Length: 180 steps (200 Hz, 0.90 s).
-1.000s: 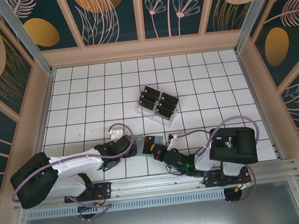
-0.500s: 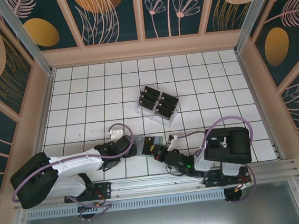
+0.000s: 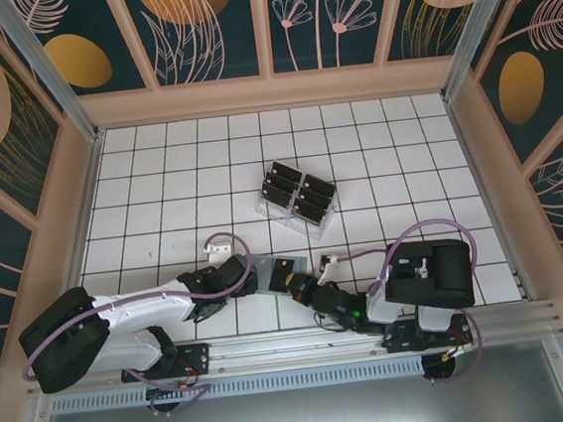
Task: Put the credit cards into the card holder
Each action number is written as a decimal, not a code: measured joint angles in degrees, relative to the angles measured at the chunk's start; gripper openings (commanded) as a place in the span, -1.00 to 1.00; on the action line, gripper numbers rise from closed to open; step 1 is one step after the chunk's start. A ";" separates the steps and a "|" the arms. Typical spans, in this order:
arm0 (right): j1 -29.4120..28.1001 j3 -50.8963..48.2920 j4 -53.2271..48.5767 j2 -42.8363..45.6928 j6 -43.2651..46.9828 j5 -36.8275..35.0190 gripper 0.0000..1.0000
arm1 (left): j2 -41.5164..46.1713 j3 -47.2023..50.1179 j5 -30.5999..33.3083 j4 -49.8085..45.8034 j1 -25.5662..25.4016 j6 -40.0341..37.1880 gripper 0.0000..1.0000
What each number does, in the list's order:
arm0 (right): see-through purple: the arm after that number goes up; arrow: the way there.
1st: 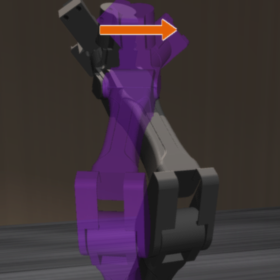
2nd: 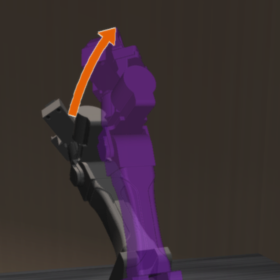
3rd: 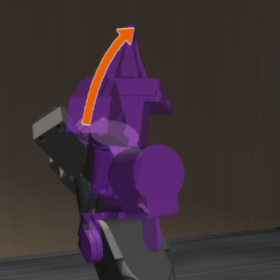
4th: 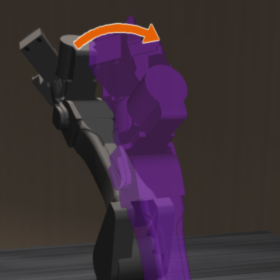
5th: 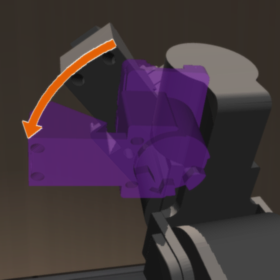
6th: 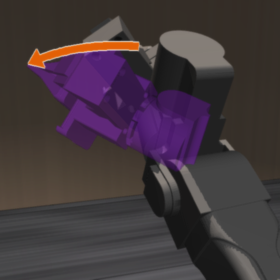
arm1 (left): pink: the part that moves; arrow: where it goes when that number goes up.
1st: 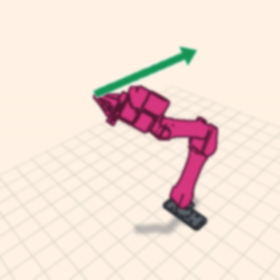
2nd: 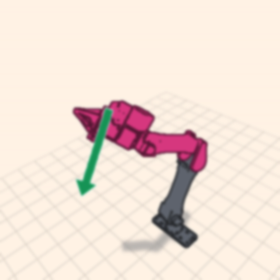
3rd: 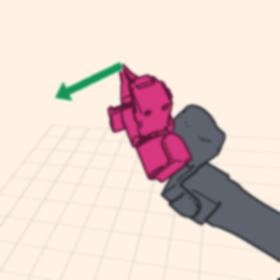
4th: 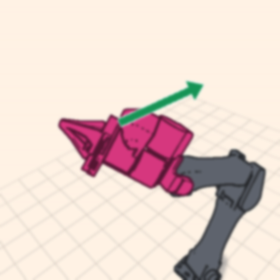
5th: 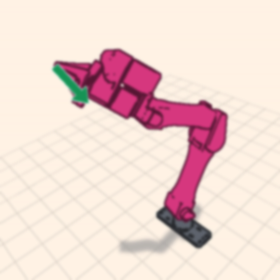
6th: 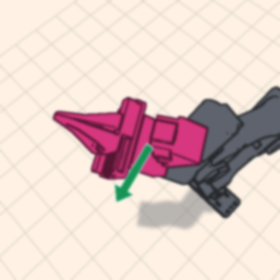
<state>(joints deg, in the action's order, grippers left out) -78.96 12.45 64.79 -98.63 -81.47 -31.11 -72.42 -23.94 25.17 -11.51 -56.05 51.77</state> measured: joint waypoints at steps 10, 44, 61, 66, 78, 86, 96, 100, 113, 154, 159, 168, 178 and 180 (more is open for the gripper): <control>0.00 0.04 -0.31 0.00 -0.26 -0.13 -1.00 | -0.09 0.00 0.04 0.13 0.00 0.00 0.98; 0.00 0.24 -0.74 0.00 -1.11 -0.37 -1.00 | -0.35 0.00 0.42 0.68 0.00 0.02 0.97; 0.00 0.31 -0.74 0.00 -1.25 -0.35 -1.00 | -0.48 0.00 0.46 0.81 0.00 0.00 0.98; 0.02 0.35 -0.72 -0.02 -1.25 -0.35 -1.00 | -0.50 0.00 0.46 0.81 0.00 0.00 0.98; 0.17 0.42 -0.48 -0.22 -1.20 -0.31 -1.00 | -0.50 0.00 0.46 0.83 0.00 0.00 0.98; 0.24 0.44 -0.17 -0.52 -1.16 -0.22 -1.00 | -0.50 0.00 0.46 0.83 0.00 0.00 0.98; 0.39 0.46 0.28 -1.01 -1.16 0.09 -1.00 | -0.50 0.00 0.46 0.83 0.00 0.00 0.98; 0.48 0.48 0.55 -1.25 -1.16 0.15 -1.00 | -0.52 0.00 0.46 0.85 0.00 0.00 0.98; 0.66 0.59 1.33 -1.92 -1.07 0.70 -1.00 | -0.61 0.00 0.50 0.96 0.00 0.00 0.98; 1.29 0.68 3.04 -2.75 -0.92 2.10 -1.00 | -0.66 0.00 0.63 1.03 0.00 0.00 0.98; 1.38 0.68 3.19 -2.80 -0.92 2.29 -1.00 | -0.66 0.00 0.63 1.03 0.00 0.00 0.98; 1.46 0.68 3.34 -2.80 -0.90 2.60 -1.00 | -0.66 0.00 0.63 1.03 0.00 0.00 0.98; 1.62 0.68 3.58 -2.80 -0.83 2.86 -1.00 | -0.66 0.00 0.63 1.03 0.00 0.00 0.97; 1.62 0.68 3.61 -2.80 -0.79 2.91 -1.00 | -0.66 0.00 0.63 1.03 0.00 0.00 0.98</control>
<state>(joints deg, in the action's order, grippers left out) -77.34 13.13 68.40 -101.43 -82.26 -28.21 -73.08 -23.94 25.80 -10.48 -56.05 51.77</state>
